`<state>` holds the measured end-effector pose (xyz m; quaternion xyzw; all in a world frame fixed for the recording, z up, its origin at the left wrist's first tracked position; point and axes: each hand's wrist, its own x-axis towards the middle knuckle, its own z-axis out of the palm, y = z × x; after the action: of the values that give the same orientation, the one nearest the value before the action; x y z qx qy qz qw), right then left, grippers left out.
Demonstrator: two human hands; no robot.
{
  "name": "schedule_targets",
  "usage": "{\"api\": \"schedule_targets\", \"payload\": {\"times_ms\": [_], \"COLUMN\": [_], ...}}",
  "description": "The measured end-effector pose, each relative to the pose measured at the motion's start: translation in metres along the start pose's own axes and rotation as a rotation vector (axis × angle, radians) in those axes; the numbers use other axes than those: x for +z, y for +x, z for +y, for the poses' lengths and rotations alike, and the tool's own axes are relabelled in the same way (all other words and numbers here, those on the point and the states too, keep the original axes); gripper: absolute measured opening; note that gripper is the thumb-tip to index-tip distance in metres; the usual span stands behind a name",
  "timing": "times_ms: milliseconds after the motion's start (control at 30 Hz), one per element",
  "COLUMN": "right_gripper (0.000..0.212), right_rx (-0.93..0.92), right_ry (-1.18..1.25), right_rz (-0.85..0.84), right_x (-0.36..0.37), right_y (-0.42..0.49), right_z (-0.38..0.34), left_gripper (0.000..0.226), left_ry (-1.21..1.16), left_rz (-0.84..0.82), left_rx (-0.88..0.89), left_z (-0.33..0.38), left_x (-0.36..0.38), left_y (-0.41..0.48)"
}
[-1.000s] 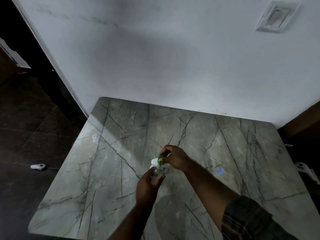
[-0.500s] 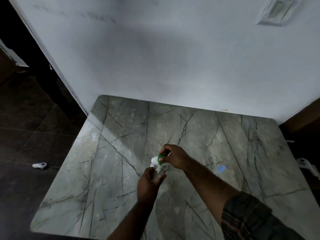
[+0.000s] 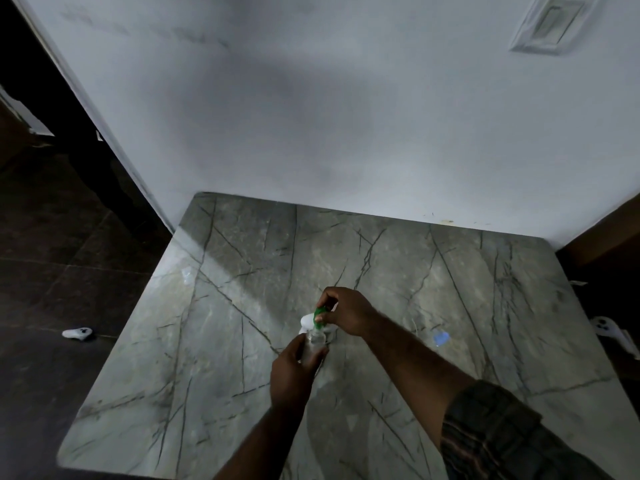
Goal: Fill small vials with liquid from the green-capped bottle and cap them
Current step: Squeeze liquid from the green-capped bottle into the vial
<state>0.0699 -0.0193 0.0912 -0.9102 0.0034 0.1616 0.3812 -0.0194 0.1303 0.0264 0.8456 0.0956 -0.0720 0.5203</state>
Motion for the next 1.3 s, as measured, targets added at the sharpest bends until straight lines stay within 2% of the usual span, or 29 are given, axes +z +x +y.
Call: {"api": "schedule_targets", "payload": {"times_ms": [1300], "right_gripper": [0.025], "right_rx": [0.000], "right_ry": [-0.101], "right_rz": [-0.036], "right_x": [-0.005], "right_y": [-0.007], "right_z": [-0.005], "left_gripper": [0.060], "left_ry": [-0.004], "left_rz": [-0.036], "left_rx": [-0.003], "left_z": [-0.008], "left_x": [0.004], "left_y": [0.001]}}
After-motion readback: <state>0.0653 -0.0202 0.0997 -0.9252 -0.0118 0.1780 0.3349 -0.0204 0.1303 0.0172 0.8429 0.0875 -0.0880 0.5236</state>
